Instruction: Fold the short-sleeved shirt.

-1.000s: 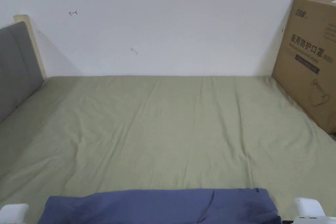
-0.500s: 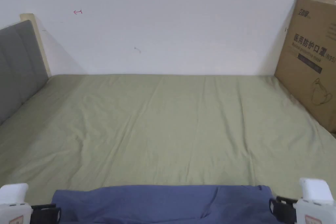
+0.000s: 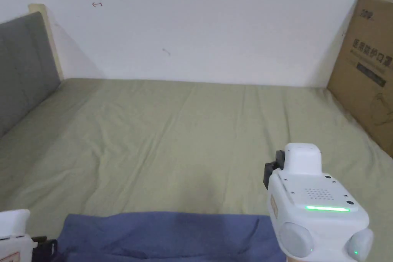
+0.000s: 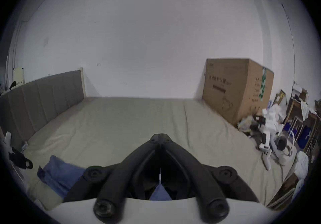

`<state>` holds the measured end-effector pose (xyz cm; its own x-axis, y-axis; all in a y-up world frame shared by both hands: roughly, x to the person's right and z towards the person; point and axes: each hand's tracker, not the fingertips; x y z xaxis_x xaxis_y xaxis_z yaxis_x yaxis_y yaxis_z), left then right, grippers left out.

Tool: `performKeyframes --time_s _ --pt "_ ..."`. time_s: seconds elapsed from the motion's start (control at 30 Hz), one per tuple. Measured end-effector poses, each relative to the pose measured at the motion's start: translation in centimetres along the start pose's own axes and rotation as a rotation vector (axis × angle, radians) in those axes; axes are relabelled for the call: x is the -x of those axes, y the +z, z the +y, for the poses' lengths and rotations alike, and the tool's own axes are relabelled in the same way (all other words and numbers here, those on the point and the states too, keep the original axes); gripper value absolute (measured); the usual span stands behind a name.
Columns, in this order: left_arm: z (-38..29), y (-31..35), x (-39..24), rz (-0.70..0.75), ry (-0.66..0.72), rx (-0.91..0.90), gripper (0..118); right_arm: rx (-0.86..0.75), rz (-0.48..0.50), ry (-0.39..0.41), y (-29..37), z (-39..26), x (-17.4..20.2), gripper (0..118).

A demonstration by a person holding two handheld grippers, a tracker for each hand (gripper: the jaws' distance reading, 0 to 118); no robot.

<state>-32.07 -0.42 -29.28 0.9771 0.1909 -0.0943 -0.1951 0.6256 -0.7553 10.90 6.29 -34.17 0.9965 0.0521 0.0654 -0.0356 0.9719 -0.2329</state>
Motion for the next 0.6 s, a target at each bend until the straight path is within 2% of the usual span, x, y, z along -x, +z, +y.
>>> performKeyframes --time_s 0.1,0.23,0.33,0.37,0.47,0.5,0.6 --pt "-0.2 -0.3 1.4 -0.017 0.023 0.011 0 -0.086 -0.039 0.100 0.2 0.0 2.6 1" --pt "-0.2 -1.4 3.9 -0.046 0.093 0.026 0 -0.091 -0.018 0.077 -0.1 -0.4 4.7 1" --pt "-0.1 -3.2 6.0 -0.133 0.184 0.063 9 -0.076 -0.010 0.096 -1.0 -0.9 6.1 1" --pt "-0.1 -3.9 6.6 -0.157 0.198 0.075 18 -0.066 0.003 0.089 -1.3 -1.1 6.4 1" --pt "-0.2 -7.0 8.2 -0.208 0.287 0.134 86 -0.011 0.017 0.074 -2.7 -1.8 7.3 1" --pt "-0.3 -8.0 8.6 -0.236 0.319 0.141 96 0.005 0.017 0.081 -3.0 -2.0 7.6 1" --pt "-0.6 -10.1 9.9 -0.294 0.408 0.157 98 0.040 0.028 0.086 -3.8 -2.5 8.2 1"
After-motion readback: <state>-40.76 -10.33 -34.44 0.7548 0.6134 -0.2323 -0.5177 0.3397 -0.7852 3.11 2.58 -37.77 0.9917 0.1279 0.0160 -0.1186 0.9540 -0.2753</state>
